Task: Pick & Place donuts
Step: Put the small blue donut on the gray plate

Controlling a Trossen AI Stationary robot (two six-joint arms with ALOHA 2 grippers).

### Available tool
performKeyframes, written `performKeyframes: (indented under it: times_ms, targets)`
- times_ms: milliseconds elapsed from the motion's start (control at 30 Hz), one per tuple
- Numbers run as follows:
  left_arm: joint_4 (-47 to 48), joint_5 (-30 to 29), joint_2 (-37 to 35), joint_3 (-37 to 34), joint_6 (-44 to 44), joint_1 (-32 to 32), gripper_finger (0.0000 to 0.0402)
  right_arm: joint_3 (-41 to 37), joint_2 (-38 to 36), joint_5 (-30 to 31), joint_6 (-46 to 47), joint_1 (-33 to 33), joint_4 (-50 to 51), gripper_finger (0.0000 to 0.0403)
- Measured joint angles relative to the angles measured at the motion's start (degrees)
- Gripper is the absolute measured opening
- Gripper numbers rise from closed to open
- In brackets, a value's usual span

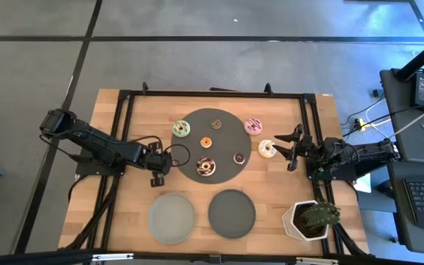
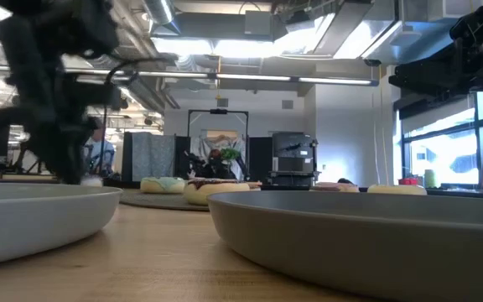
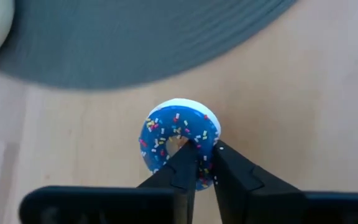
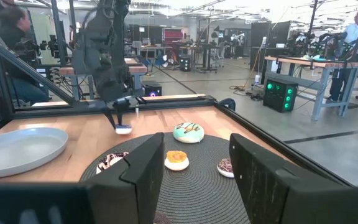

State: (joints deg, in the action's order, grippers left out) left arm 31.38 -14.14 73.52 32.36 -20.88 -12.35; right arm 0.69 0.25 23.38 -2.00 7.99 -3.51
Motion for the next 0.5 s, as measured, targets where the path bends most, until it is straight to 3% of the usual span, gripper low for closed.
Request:
performKeyframes:
  times_ms: [200,367,500]
  targets:
    - [0.9,5.3,0.0,9.4,-2.7,-2.3,0.0021,0.0,0.0,0.0,0.0,0.0,0.0,0.0183]
    - [0.6,3.6,0.7,14.7,-4.8,-10.1,0.0020,0.0,0.0,0.0,0.0,0.0,0.0,0.0183]
    - [1.0,1.5,4.0,17.0,-11.9,-16.8,0.0020,0.0,0.0,0.0,0.0,0.0,0.0,0.0183]
